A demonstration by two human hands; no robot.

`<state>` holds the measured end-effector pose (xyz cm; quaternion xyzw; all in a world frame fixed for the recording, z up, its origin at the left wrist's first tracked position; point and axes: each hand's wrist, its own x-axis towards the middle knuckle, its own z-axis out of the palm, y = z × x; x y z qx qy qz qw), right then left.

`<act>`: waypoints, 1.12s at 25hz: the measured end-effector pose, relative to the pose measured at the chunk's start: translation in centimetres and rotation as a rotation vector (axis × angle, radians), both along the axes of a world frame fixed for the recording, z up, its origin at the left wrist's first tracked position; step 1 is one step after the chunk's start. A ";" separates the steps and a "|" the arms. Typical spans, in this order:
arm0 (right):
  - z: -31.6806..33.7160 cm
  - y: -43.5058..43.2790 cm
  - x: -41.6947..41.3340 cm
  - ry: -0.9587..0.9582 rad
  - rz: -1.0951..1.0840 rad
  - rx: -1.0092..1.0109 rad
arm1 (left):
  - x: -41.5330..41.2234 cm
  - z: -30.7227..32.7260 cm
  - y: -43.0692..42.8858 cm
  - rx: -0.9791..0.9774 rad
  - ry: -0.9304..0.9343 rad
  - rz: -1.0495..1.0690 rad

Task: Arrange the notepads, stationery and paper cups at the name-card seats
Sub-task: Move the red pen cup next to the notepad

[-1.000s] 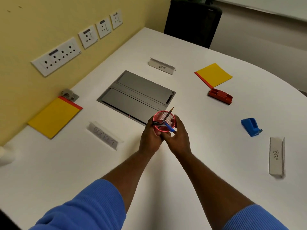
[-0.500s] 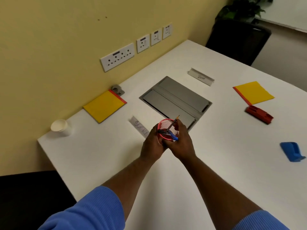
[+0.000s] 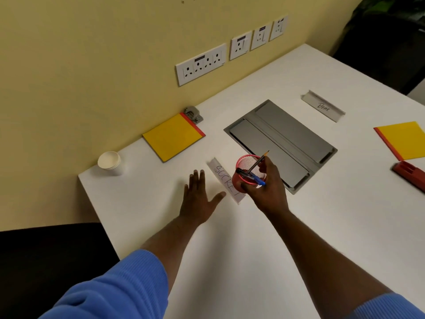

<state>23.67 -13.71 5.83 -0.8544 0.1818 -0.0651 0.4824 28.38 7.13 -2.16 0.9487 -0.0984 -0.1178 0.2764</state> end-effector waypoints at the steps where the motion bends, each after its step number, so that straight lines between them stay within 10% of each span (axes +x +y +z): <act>1: -0.3 -0.2 0.8 0.002 0.002 -0.007 | 0.9 -0.6 0.6 0.038 0.013 0.006; 14: -6.0 -0.2 14.1 0.035 0.082 -0.023 | 11.7 -7.7 2.0 0.393 0.008 -0.015; 28: -11.0 2.3 28.7 -0.042 0.067 0.035 | 12.3 -9.1 1.5 0.360 -0.173 0.085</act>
